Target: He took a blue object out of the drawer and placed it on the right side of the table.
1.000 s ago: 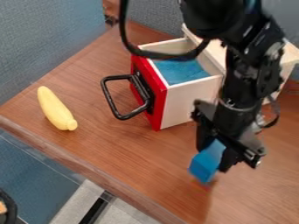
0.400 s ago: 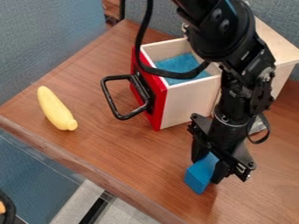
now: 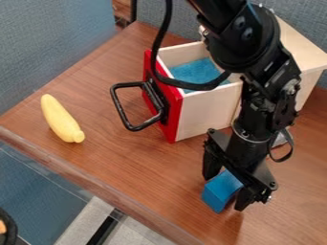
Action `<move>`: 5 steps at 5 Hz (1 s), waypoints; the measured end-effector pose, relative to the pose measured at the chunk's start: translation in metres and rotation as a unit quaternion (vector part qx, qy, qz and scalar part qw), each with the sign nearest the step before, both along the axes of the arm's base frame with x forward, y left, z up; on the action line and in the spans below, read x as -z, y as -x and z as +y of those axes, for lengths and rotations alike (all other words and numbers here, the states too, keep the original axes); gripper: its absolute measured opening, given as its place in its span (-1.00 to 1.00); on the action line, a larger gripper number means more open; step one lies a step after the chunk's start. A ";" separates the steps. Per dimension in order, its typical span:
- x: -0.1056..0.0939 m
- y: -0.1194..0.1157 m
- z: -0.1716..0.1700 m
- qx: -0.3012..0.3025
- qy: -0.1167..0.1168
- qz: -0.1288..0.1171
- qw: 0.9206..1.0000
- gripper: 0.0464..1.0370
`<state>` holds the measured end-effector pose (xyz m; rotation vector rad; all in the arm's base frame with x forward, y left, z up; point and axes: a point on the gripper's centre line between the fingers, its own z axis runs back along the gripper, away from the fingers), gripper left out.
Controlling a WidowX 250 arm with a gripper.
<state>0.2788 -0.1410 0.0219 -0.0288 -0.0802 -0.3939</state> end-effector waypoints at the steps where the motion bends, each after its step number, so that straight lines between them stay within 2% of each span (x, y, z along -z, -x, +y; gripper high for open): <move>1: -0.029 -0.002 0.000 -0.006 0.026 -0.024 0.999 0.94; 2: -0.070 -0.005 0.018 -0.031 0.045 -0.054 0.997 0.93; 3: -0.080 -0.001 0.042 -0.057 0.058 -0.048 0.996 0.93; 4: -0.072 0.012 0.061 -0.053 0.041 -0.011 0.998 0.93; 5: -0.072 0.035 0.079 -0.051 0.020 0.003 0.999 0.93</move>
